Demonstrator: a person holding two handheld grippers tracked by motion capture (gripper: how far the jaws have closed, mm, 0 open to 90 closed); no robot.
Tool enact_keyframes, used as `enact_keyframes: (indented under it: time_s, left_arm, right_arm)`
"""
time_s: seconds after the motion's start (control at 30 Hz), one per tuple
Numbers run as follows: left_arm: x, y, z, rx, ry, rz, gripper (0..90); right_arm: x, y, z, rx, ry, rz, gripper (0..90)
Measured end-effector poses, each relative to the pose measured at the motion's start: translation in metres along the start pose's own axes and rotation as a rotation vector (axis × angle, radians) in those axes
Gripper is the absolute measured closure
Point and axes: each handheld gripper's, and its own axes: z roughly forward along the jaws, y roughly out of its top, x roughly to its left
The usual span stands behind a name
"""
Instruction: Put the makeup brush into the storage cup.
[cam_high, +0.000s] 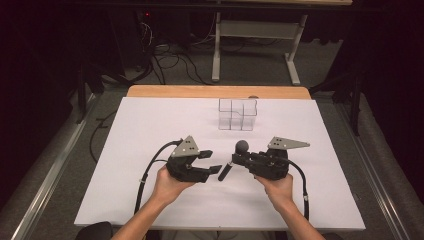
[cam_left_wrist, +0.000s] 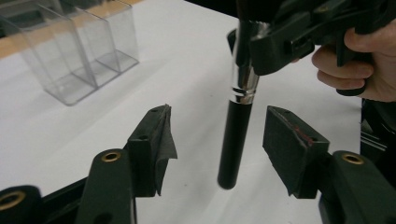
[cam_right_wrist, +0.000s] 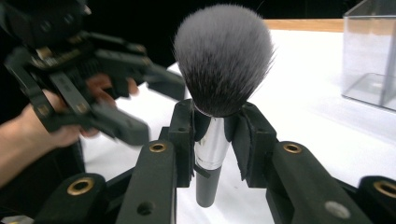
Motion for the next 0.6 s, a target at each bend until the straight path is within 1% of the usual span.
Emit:
enact_keyframes:
  time_s: [0.07,0.13,0.17,0.2,0.3,0.37,0.47,0.5,0.53,0.6]
  left_arm:
    - [0.004,-0.001,-0.007,0.002,0.023,-0.008,38.8]
    - [0.006,-0.005,-0.014,0.004,0.073,-0.013,33.9]
    - [0.006,-0.005,-0.014,0.004,0.073,-0.013,33.4]
    - [0.008,-0.009,-0.023,-0.002,0.099,-0.014,33.5]
    - [0.014,-0.014,-0.036,-0.011,0.124,-0.033,33.4]
    - [0.020,-0.017,-0.042,-0.013,0.147,-0.045,32.6]
    - [0.029,-0.023,-0.052,-0.027,0.185,-0.076,32.2]
    - [0.031,-0.026,-0.055,-0.025,0.200,-0.083,31.7]
    - [0.031,-0.026,-0.055,-0.025,0.200,-0.083,31.5]
    - [0.034,-0.031,-0.060,-0.020,0.232,-0.093,31.4]
  right_arm:
    - [-0.001,0.000,-0.001,0.006,-0.012,-0.004,72.5]
    - [-0.001,0.001,-0.003,0.009,-0.023,-0.009,72.5]
    - [-0.001,0.001,-0.003,0.009,-0.023,-0.009,72.5]
    - [-0.001,0.001,-0.003,0.011,-0.028,-0.013,72.5]
    - [-0.002,0.003,-0.003,0.015,-0.033,-0.011,72.5]
    - [-0.002,0.004,-0.003,0.020,-0.038,-0.023,72.5]
    - [-0.002,0.007,-0.006,0.025,-0.052,-0.030,72.5]
    - [-0.003,0.008,-0.007,0.023,-0.055,-0.035,72.5]
    - [-0.003,0.009,-0.009,0.025,-0.061,-0.039,72.5]
    - [-0.003,0.010,-0.011,0.023,-0.066,-0.039,72.5]
